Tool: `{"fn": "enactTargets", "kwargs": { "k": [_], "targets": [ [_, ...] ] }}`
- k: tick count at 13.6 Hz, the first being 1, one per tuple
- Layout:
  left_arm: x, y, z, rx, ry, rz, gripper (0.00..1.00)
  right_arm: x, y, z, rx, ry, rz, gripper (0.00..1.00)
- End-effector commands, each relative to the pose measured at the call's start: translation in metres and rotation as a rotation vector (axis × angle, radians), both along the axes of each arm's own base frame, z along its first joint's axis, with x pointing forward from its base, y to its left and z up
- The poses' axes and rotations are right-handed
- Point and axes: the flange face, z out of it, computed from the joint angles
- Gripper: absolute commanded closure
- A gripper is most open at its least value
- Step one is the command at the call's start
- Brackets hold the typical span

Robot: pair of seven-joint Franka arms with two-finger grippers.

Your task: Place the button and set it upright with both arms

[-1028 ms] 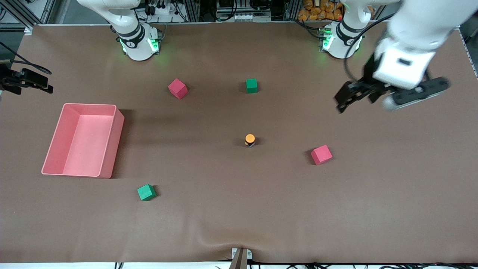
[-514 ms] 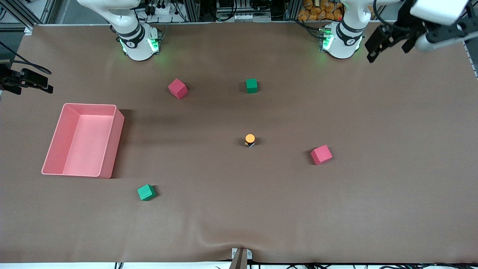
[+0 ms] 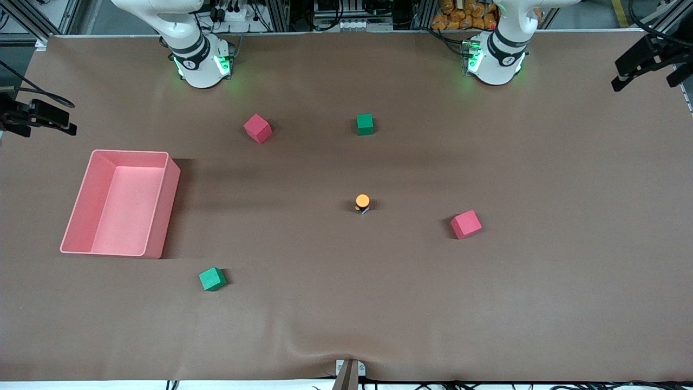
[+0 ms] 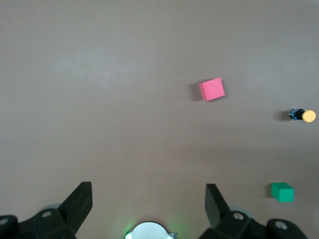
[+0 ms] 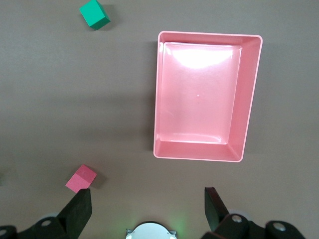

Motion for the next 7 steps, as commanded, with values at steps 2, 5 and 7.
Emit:
{"fn": "enactTargets", "kwargs": {
  "k": [2,5,7],
  "targets": [
    [0.024,0.004,-0.011,0.025,0.014,-0.036,0.00,-0.001,-0.002,0.002,-0.009,-0.002,0.011,0.00],
    [0.038,0.011,-0.023,0.012,0.005,-0.025,0.00,-0.001,-0.002,0.001,-0.009,0.000,0.011,0.00],
    [0.038,0.008,-0.022,-0.011,0.004,-0.023,0.00,-0.001,-0.002,0.001,-0.009,-0.002,0.011,0.00]
  ]
}}
